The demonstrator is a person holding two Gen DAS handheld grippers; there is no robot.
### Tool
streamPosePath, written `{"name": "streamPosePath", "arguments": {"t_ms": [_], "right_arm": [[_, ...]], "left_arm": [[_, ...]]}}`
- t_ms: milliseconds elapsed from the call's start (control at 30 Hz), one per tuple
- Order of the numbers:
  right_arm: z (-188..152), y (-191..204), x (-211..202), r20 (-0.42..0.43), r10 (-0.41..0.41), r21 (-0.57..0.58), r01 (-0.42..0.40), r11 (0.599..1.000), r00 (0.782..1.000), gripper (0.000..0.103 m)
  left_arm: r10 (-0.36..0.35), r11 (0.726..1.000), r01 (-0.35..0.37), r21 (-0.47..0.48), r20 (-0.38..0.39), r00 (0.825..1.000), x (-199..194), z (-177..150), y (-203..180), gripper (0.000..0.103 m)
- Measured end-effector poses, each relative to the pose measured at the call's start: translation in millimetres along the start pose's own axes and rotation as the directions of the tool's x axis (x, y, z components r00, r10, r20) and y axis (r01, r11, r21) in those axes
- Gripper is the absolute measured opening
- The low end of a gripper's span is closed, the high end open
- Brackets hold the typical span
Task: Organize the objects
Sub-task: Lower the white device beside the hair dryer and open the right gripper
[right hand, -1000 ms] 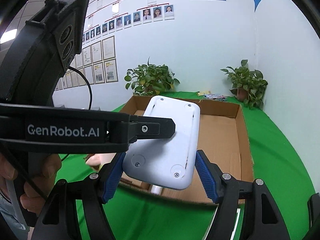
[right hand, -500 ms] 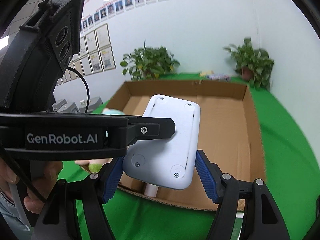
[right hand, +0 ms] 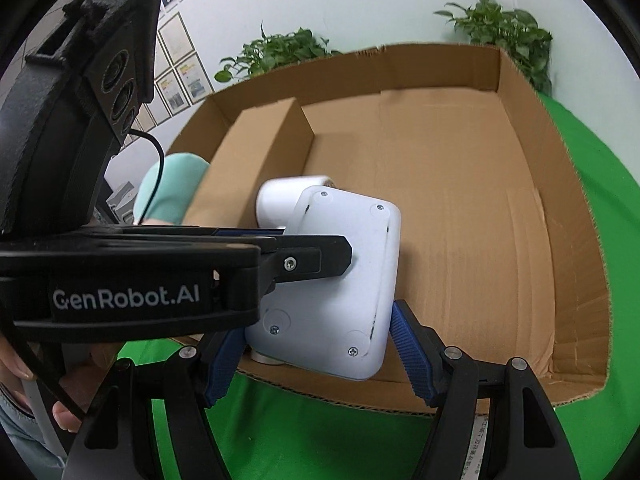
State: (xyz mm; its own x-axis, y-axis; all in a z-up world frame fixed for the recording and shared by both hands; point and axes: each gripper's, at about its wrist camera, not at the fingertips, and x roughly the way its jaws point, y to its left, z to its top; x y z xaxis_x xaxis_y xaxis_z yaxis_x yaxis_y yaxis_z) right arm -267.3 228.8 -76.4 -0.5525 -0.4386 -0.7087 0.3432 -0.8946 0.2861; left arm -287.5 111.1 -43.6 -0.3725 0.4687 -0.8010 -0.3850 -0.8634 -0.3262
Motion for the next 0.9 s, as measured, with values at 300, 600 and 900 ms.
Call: {"name": "streamPosePath", "arguments": {"t_ms": [300,600,900], "right_arm": [[-14,-2,12,-0.065,-0.018,0.021,0.019,1.000,0.998,0.068],[-13,1,21,-0.136,-0.054,-0.004,0.054,0.999,0.989,0.069],[-7,-5,26,-0.152,-0.091,0.010,0.093,0.996,0.984,0.059]], "left_arm": [[0.033,0.999,-0.033,-0.005,-0.070,0.997,20,-2,11,0.036],[0.059,0.998,-0.061,-0.035,-0.043,0.997,-8,-7,23,0.036],[0.053,0.993,-0.051,-0.110,0.021,0.998,-52,-34,41,0.036]]}}
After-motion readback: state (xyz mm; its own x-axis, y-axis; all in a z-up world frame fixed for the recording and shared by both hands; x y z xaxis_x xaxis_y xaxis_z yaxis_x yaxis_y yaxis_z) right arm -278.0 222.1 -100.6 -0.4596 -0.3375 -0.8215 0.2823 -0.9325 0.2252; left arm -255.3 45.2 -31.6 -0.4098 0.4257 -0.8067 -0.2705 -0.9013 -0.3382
